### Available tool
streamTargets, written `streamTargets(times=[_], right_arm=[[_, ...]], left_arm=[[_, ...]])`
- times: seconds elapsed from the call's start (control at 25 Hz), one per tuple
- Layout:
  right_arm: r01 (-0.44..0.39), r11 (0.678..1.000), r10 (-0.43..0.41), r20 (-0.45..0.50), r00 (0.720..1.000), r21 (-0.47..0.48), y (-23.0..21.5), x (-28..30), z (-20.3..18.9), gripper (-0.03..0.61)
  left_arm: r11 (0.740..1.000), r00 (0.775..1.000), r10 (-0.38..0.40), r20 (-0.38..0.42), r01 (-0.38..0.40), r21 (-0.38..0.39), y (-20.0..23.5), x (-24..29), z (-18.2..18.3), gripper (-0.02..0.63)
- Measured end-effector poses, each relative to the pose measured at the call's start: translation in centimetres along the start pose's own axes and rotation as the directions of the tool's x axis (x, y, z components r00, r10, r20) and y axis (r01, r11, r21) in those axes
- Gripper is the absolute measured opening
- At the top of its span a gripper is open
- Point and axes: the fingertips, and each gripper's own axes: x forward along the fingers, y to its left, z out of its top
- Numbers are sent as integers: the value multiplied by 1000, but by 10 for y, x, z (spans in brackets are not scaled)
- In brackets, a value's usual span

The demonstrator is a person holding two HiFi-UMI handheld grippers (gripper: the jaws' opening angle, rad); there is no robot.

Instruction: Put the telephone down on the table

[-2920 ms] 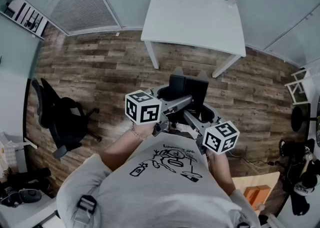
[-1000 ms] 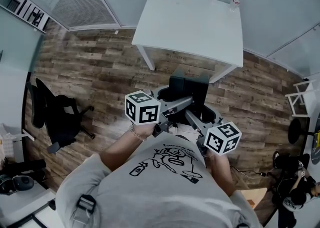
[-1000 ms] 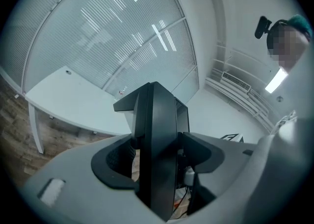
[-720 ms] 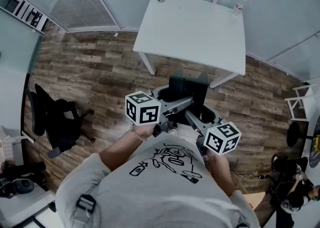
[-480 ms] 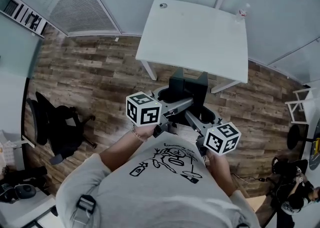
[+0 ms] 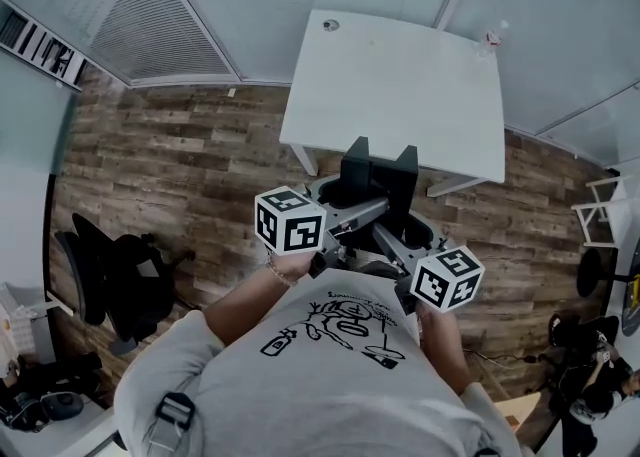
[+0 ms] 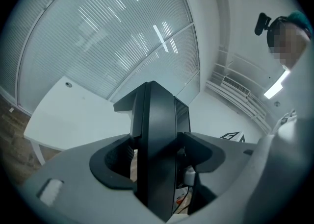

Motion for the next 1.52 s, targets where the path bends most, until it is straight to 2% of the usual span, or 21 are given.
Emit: streamTargets(times=[0.68,1.52], right_arm=[[-7,1000,8,-14,1000,26,-41,31,27,230],[-94,996,94,-46,995,5,-188,31,137,230]], left_arm=[[1000,1000,14,-21,-14,-25,40,34,27,320],[994,995,98,21,-97,-41,73,187,116,320]])
